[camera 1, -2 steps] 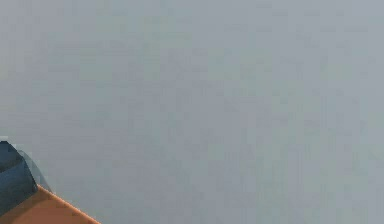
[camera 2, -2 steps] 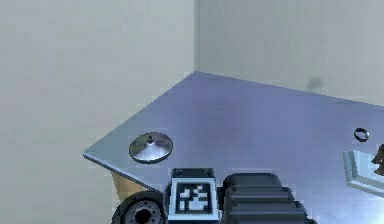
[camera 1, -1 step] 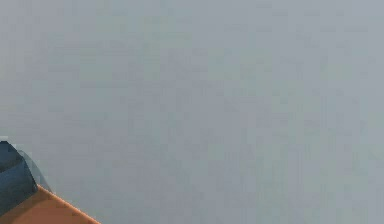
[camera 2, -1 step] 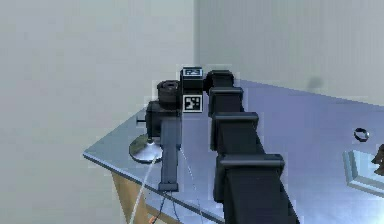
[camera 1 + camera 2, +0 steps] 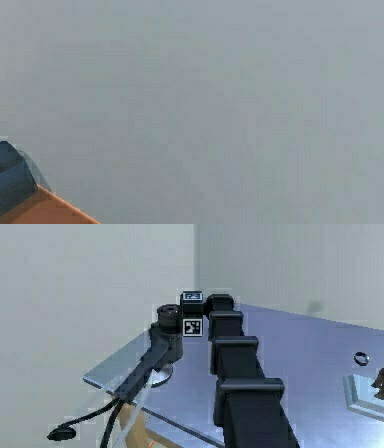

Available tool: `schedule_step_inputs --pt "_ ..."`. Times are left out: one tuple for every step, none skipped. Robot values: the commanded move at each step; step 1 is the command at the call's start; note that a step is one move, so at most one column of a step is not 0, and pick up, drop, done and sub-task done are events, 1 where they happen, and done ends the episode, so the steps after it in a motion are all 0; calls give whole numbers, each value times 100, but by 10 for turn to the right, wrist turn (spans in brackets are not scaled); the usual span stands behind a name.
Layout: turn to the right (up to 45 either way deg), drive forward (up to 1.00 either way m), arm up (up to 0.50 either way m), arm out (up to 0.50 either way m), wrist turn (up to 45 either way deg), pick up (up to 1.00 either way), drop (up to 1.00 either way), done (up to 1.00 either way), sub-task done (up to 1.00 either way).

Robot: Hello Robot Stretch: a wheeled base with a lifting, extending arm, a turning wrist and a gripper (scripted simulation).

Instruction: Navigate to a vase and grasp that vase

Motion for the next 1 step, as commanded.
schedule_step_inputs --pt "0 0 0 0 450 0 0 0 0"
